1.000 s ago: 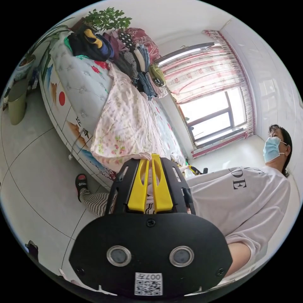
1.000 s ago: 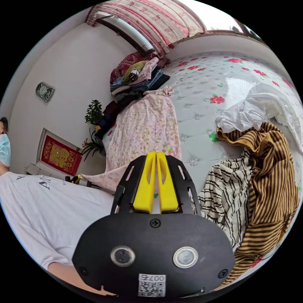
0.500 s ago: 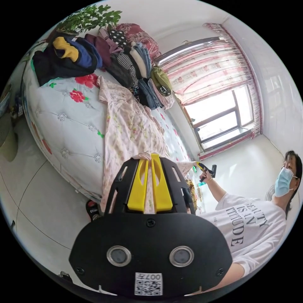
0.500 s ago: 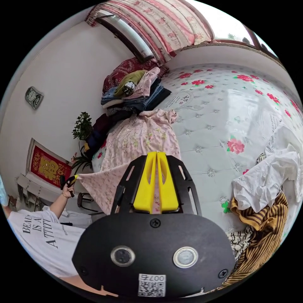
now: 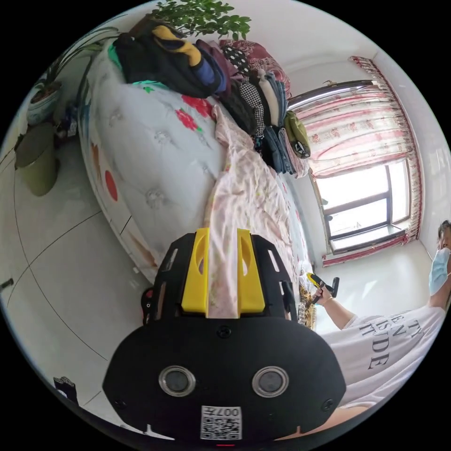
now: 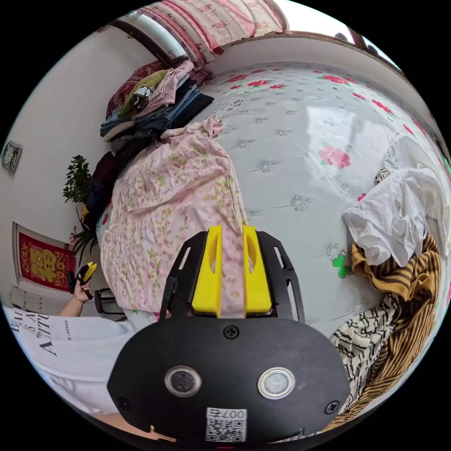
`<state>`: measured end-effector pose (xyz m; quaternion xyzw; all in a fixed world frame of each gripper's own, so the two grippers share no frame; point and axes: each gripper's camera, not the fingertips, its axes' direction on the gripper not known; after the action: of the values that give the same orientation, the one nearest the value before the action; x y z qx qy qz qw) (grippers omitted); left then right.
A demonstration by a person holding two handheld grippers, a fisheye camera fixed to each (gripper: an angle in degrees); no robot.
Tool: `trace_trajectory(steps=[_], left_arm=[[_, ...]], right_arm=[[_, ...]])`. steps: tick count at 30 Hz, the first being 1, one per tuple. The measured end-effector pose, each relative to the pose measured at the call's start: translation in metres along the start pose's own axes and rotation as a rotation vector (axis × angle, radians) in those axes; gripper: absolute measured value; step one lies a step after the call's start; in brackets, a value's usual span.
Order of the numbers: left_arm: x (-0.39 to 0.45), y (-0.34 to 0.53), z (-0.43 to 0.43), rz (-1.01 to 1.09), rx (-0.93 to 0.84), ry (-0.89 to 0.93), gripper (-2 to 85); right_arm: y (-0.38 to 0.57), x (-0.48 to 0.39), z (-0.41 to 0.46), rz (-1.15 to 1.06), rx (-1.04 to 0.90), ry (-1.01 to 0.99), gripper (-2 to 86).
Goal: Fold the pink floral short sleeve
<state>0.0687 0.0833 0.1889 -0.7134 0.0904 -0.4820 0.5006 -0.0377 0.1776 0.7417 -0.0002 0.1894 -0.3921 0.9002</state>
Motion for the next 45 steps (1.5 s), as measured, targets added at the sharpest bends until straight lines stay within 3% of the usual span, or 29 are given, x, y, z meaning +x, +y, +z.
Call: trace_trajectory(steps=[5,10,17,20,26,29,32,34,36,39,45], left_arm=[[-0.041,0.067,0.007,-0.134,-0.071,-0.004,11.9],[-0.07,0.084,0.03,-0.248,-0.069,0.074,13.7],[-0.117,0.119,0.041,-0.458,0.121,0.437,13.5],[-0.121,0.136,0.03,-0.465,0.181,0.487,13.7],[-0.138,0.161,0.01,-0.53,0.339,0.537,15.6],[-0.139,0.16,0.022,-0.55,0.303,0.544,16.1],[-0.13,0.152,0.043,-0.533,0.208,0.581,15.0],[-0.127,0.157,0.036,-0.523,0.24,0.547,11.6],[-0.128,0.175,0.014,-0.541,0.388,0.589,2.6],[-0.115,0.181,-0.021,-0.471,0.513,0.64,-0.4],[-0.03,0.146,-0.089,-0.124,0.331,0.522,-0.9]], right_arm=[[0.064,-0.003,0.006,0.001,-0.126,0.092,7.1],[0.048,-0.03,0.024,-0.062,-0.17,0.116,7.1],[0.032,-0.065,0.07,-0.132,-0.307,0.122,2.2],[0.029,-0.069,0.075,-0.118,-0.37,0.153,0.8],[0.036,-0.057,0.065,-0.07,-0.289,0.048,2.6],[0.043,-0.04,0.068,0.018,-0.257,-0.01,2.2],[0.05,-0.034,0.071,0.048,-0.25,-0.033,0.7],[0.05,-0.034,0.082,0.045,-0.33,-0.097,0.2],[0.05,-0.036,0.085,0.034,-0.355,-0.129,0.0],[0.046,-0.038,0.072,0.006,-0.317,-0.196,-0.2],[0.034,-0.031,-0.004,-0.053,-0.105,-0.406,-0.3]])
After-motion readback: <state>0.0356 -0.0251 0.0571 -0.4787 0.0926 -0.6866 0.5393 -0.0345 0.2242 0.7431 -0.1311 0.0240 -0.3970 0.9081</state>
